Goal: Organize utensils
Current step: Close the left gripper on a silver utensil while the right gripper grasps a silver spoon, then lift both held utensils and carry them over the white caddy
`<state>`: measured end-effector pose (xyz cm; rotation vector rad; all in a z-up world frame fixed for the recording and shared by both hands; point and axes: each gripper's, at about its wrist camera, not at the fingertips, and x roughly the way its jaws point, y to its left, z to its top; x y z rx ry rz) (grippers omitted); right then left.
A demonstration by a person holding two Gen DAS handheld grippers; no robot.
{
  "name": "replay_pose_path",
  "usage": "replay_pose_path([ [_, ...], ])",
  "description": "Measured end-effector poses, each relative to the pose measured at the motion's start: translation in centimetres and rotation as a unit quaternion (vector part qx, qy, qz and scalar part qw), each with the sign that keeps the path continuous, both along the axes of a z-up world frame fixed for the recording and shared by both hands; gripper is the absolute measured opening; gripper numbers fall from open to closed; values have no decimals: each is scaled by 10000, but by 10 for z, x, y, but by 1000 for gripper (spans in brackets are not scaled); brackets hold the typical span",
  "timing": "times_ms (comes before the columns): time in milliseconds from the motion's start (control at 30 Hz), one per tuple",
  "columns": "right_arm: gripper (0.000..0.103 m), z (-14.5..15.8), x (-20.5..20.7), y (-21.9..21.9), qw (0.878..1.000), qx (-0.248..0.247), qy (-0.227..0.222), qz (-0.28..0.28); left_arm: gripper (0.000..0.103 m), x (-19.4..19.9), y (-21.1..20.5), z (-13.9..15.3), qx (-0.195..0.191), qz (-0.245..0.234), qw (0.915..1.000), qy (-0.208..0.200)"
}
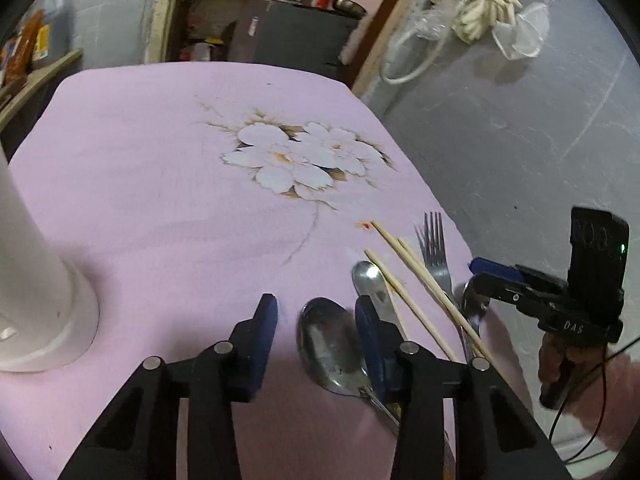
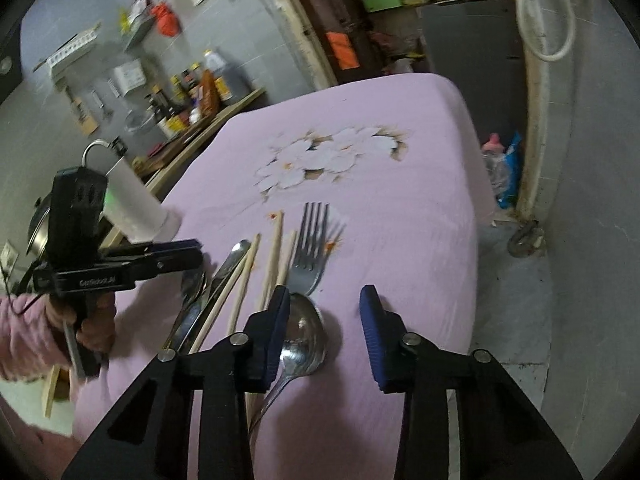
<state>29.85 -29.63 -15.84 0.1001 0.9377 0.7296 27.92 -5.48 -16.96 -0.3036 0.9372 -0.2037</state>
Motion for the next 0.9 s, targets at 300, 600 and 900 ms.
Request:
replay_pose_path([
  [300, 7, 0, -1, -8, 9990, 56, 342, 299, 5, 4, 10, 4, -439, -100, 9986, 285],
  [600, 7, 38, -34, -3, 9955, -599, -217, -703, 3, -15, -5, 46, 217, -151, 9996, -66],
  [900, 5, 137, -94, 29, 9411, -1708, -1846, -2259, 3, -57, 9, 132, 1030, 517, 9851, -1278],
])
